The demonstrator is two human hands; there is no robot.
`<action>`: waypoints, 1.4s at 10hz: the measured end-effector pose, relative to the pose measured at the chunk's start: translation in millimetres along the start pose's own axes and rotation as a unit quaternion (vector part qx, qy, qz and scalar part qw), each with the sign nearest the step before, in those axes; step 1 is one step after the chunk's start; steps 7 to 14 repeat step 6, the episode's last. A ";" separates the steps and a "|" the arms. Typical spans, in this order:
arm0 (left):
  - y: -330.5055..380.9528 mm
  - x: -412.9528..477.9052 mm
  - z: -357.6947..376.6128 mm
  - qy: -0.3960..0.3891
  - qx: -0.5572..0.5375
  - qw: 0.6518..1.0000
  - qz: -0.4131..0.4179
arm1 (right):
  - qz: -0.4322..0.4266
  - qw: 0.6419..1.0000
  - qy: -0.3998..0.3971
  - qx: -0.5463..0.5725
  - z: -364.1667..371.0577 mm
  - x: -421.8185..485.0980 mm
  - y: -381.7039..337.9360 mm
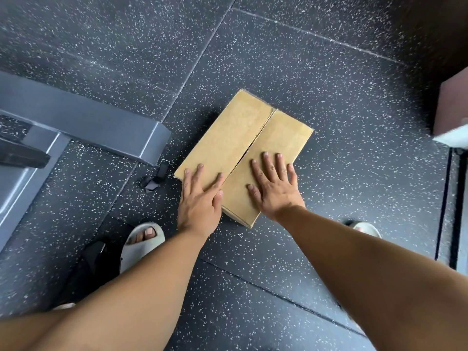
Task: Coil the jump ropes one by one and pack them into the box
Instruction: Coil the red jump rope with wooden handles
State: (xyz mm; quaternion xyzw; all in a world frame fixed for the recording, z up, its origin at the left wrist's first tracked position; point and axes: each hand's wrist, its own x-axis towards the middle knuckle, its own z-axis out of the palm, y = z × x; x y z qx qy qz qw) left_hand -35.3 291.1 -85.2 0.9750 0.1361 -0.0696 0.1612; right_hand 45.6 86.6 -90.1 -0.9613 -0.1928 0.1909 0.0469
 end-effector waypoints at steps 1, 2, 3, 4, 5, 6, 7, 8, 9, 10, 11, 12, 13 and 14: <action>3.3 4.0 -2.9 -0.018 0.008 1.000 -0.014 | 0.001 1.000 -0.024 -0.011 -3.0 2.4 -1.2; 7.4 7.4 -11.8 -0.029 0.015 0.999 -0.026 | -0.001 0.999 -0.035 -0.015 -6.9 2.3 -1.4; 13.7 14.1 -34.8 -0.045 0.037 0.998 -0.012 | -0.006 0.999 -0.038 -0.004 -15.3 0.0 -1.9; 17.3 13.9 -47.5 -0.075 0.044 0.996 0.003 | -0.011 0.999 -0.036 0.008 -21.8 -8.3 -2.0; 26.1 6.1 -56.6 -0.111 0.032 0.993 0.018 | -0.002 0.997 -0.044 0.060 -41.7 -15.2 -11.9; 35.1 2.1 -68.3 -0.157 -0.097 0.982 -0.029 | 0.038 0.981 -0.070 0.178 -62.9 -16.9 -16.0; 35.1 2.1 -68.3 -0.157 -0.097 0.982 -0.029 | 0.038 0.981 -0.070 0.178 -62.9 -16.9 -16.0; 35.1 2.1 -68.3 -0.157 -0.097 0.982 -0.029 | 0.038 0.981 -0.070 0.178 -62.9 -16.9 -16.0; 35.1 2.1 -68.3 -0.157 -0.097 0.982 -0.029 | 0.038 0.981 -0.070 0.178 -62.9 -16.9 -16.0; 35.1 2.1 -68.3 -0.157 -0.097 0.982 -0.029 | 0.038 0.981 -0.070 0.178 -62.9 -16.9 -16.0; 35.1 2.1 -68.3 -0.157 -0.097 0.982 -0.029 | 0.038 0.981 -0.070 0.178 -62.9 -16.9 -16.0; 35.1 2.1 -68.3 -0.157 -0.097 0.982 -0.029 | 0.038 0.981 -0.070 0.178 -62.9 -16.9 -16.0; 35.1 2.1 -68.3 -0.157 -0.097 0.982 -0.029 | 0.038 0.981 -0.070 0.178 -62.9 -16.9 -16.0; 35.1 2.1 -68.3 -0.157 -0.097 0.982 -0.029 | 0.038 0.981 -0.070 0.178 -62.9 -16.9 -16.0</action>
